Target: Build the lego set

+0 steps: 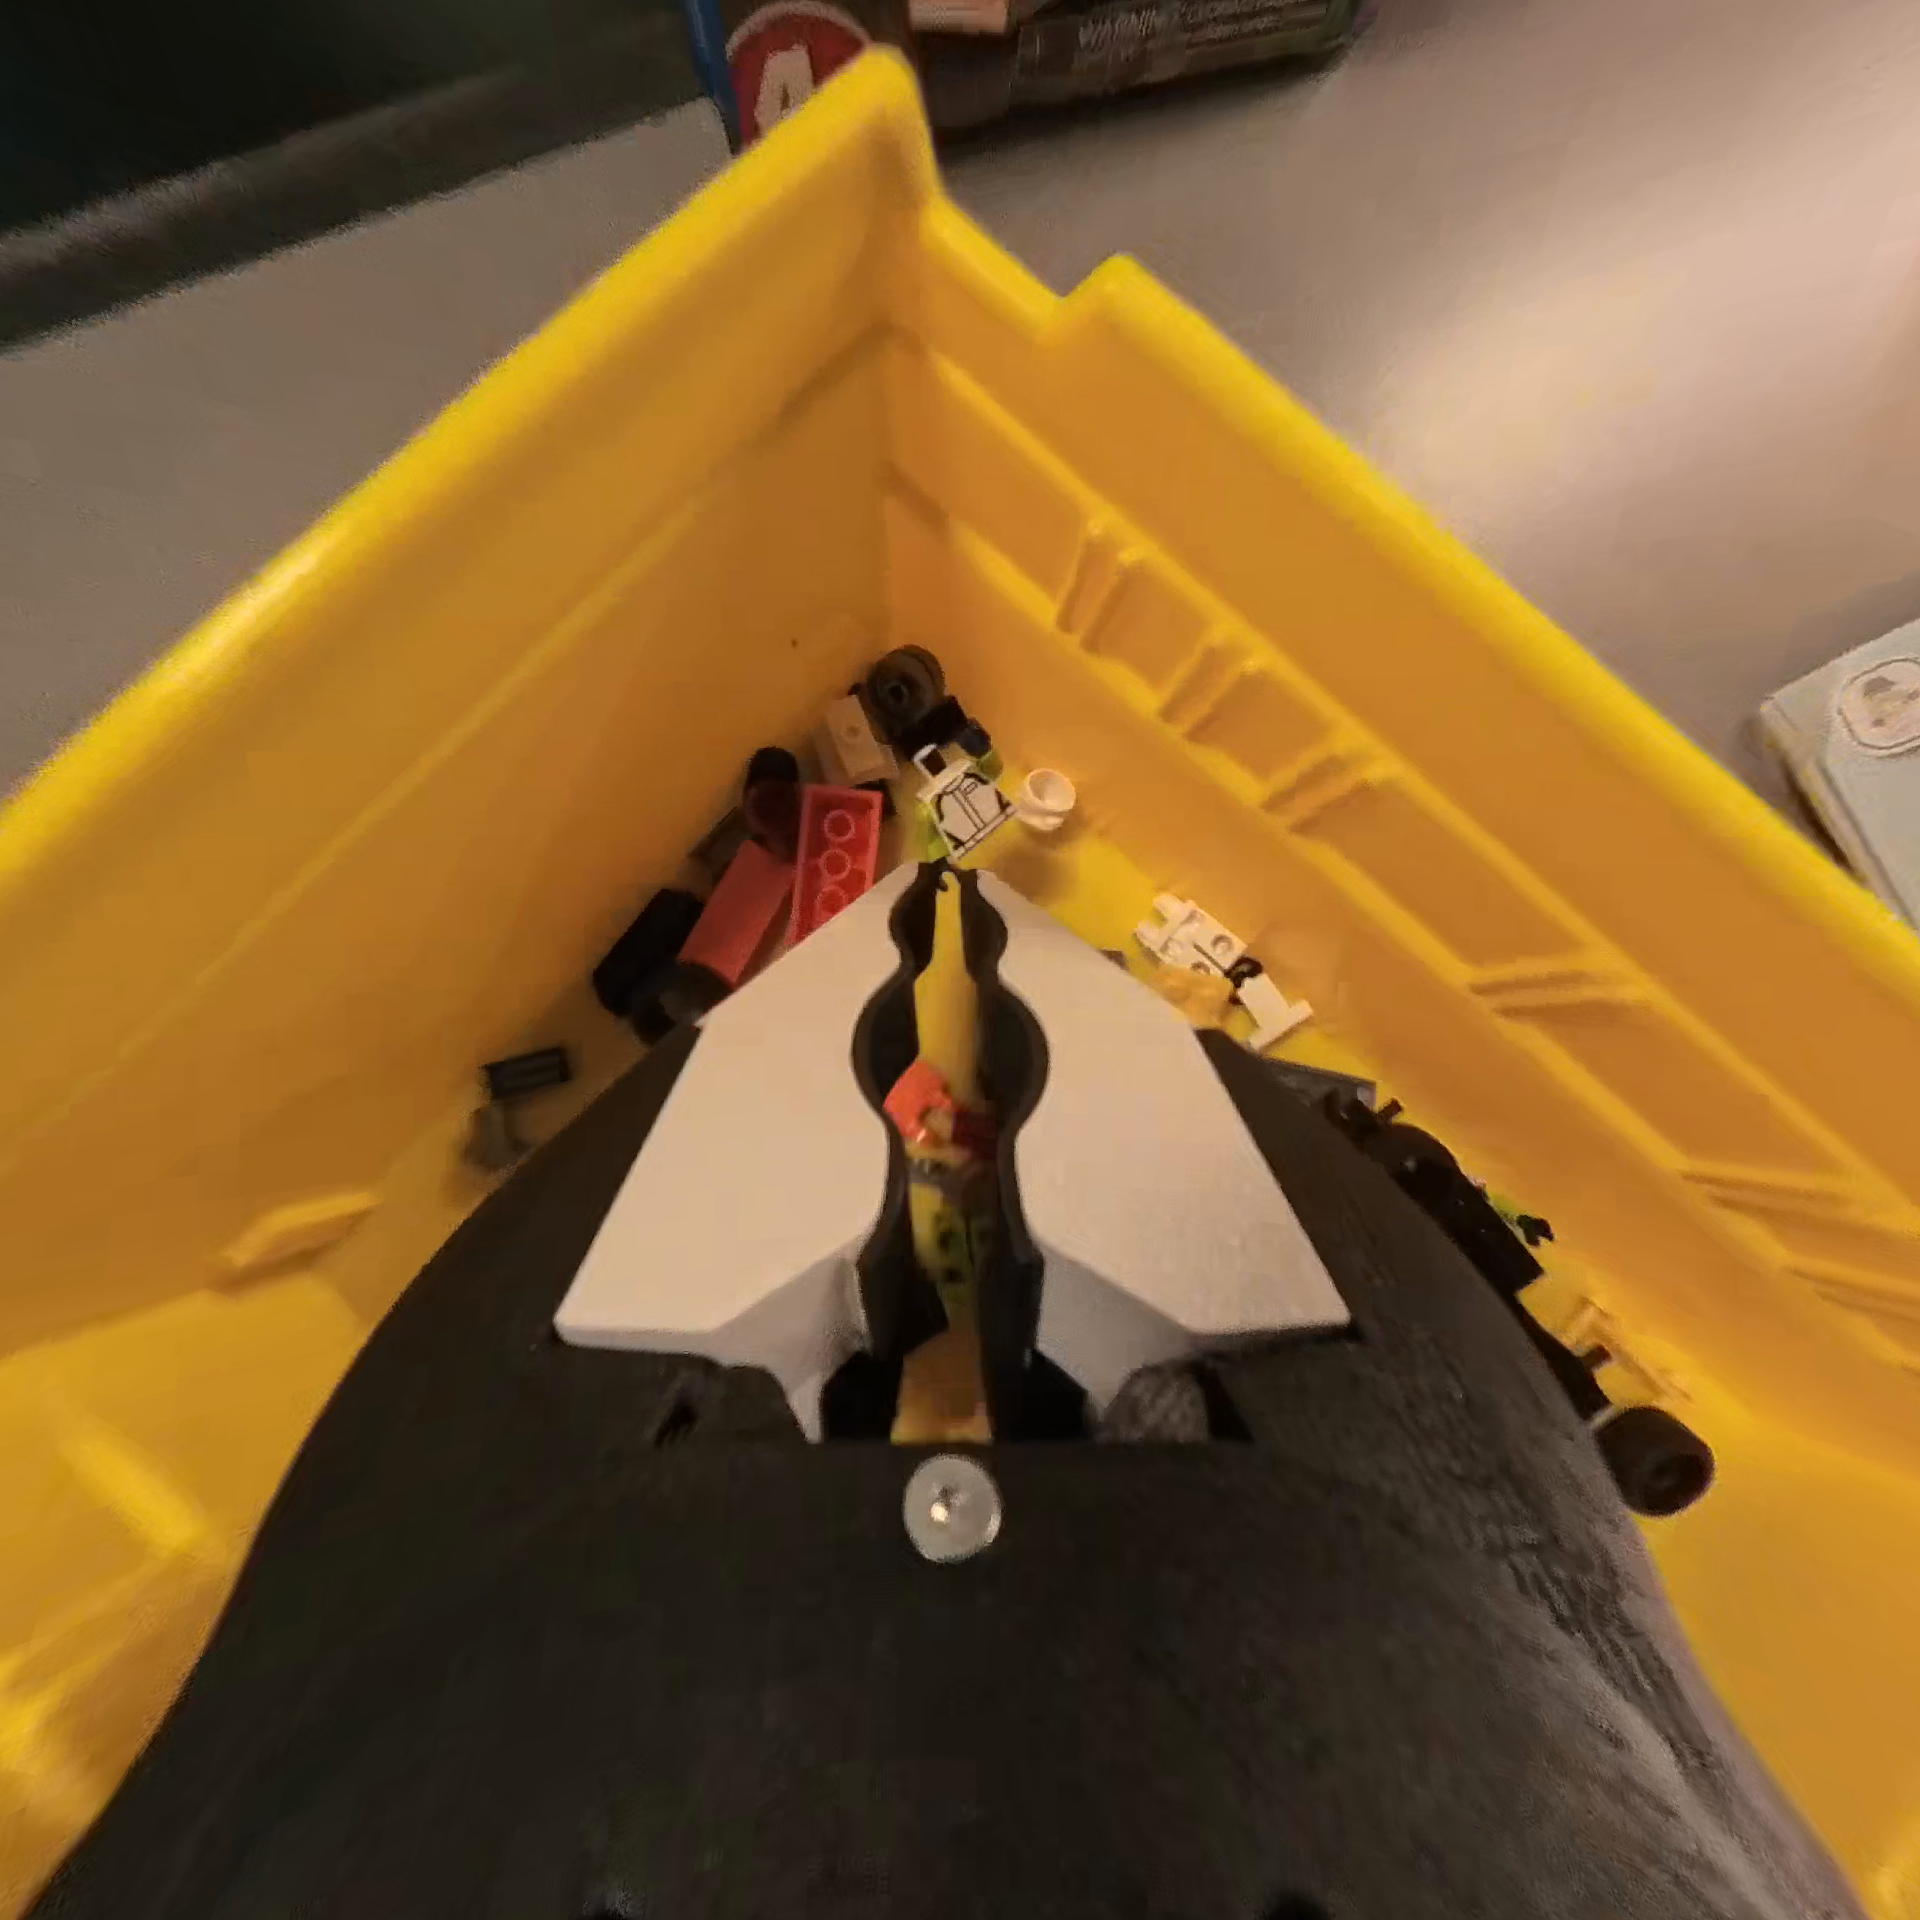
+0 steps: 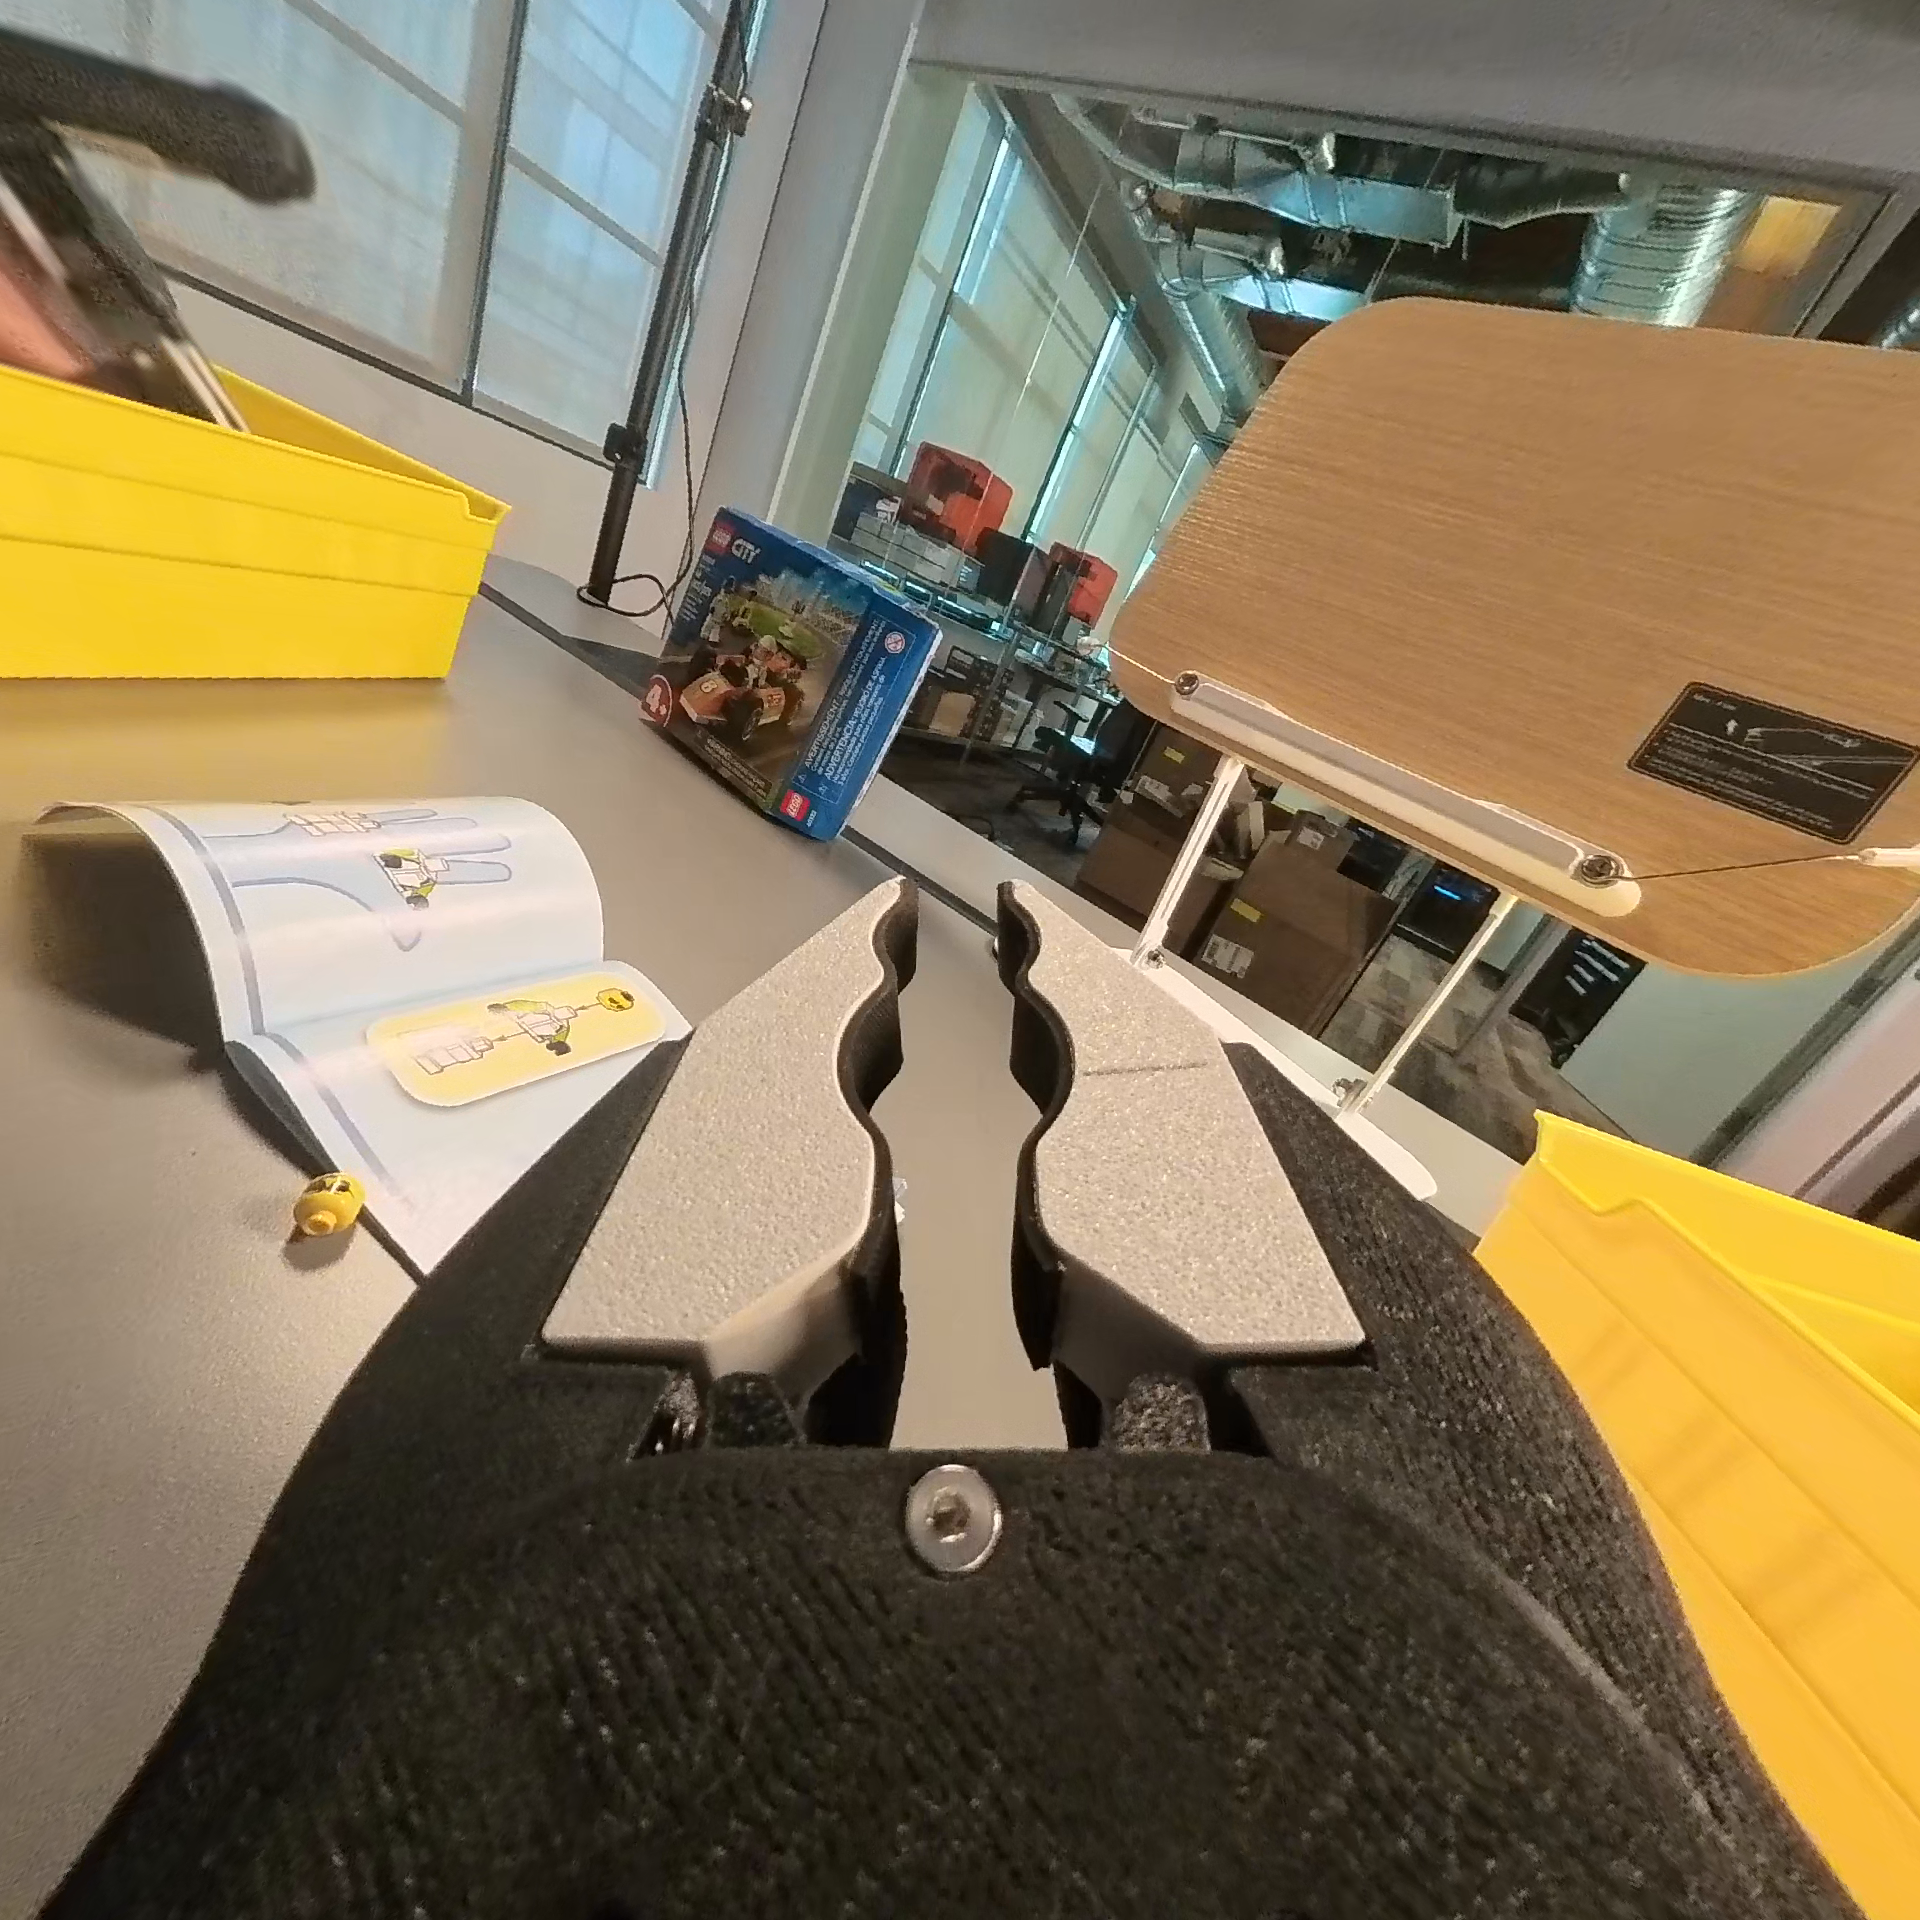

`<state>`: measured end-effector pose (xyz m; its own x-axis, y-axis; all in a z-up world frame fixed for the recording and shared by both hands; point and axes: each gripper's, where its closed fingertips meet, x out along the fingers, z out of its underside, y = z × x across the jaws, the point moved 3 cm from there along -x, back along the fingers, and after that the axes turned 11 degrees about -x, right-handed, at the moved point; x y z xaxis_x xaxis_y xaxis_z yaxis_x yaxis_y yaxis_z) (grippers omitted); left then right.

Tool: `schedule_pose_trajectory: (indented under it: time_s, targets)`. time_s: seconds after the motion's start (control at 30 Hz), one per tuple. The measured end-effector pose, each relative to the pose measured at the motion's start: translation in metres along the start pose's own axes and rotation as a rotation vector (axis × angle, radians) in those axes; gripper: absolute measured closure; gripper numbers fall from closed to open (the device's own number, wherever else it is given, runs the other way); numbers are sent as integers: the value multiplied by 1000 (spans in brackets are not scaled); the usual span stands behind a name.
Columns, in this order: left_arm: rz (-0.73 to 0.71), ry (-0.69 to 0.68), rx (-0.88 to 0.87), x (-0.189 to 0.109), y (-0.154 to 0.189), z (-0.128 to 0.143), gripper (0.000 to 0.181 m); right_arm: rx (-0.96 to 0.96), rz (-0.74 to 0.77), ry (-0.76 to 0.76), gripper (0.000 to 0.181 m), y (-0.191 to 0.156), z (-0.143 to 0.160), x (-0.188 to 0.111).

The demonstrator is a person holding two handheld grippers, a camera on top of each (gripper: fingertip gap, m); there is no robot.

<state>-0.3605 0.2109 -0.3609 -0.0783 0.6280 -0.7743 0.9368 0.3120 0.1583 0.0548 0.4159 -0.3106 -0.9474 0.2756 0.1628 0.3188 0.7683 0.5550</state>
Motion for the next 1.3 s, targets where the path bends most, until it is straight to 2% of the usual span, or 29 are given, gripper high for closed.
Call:
schedule_pose_trajectory:
  time_s: [0.07, 0.13, 0.2, 0.3, 0.37, 0.47, 0.53, 0.6, 0.7, 0.83, 1.03, 1.17, 1.3]
  targets:
    - [-62, 65, 36, -23, 5, -6, 178, -1, -2, 1, 168, 0, 0, 0]
    - [-149, 200, 69, -53, 13, -18, 178, -1, -5, 4, 168, -1, -1, 0]
    - [-168, 323, 109, -87, 37, -25, 179, 0, -11, 7, 168, -2, -1, 0]
    - [-46, 448, 144, -128, 103, -18, 178, -3, -18, 10, 168, -3, -2, 0]
    - [90, 447, 172, -140, 159, 2, 178, -5, -20, 10, 168, -4, -2, 0]
    - [225, 298, 312, -116, 241, 56, 178, -6, -21, 10, 168, -4, -2, 0]
    - [279, 153, 358, -86, 277, 95, 178, -4, -21, 8, 168, -4, -2, 0]
    - [351, 72, 322, -60, 300, 119, 178, -4, -21, 9, 168, -4, -2, 0]
    - [343, 20, 279, -33, 311, 133, 178, -5, -22, 10, 168, -4, -2, 0]
    - [289, -6, 322, -17, 313, 138, 178, -8, -24, 10, 168, -4, -2, 0]
    - [299, -30, 293, -9, 311, 148, 151, -13, -26, 13, 168, -5, -2, 0]
    - [239, 110, 346, -30, 304, 143, 138, -10, -22, 13, 168, -4, -2, -1]
    - [139, 308, 281, -77, 269, 123, 135, -14, 0, 8, 165, -2, -2, -1]
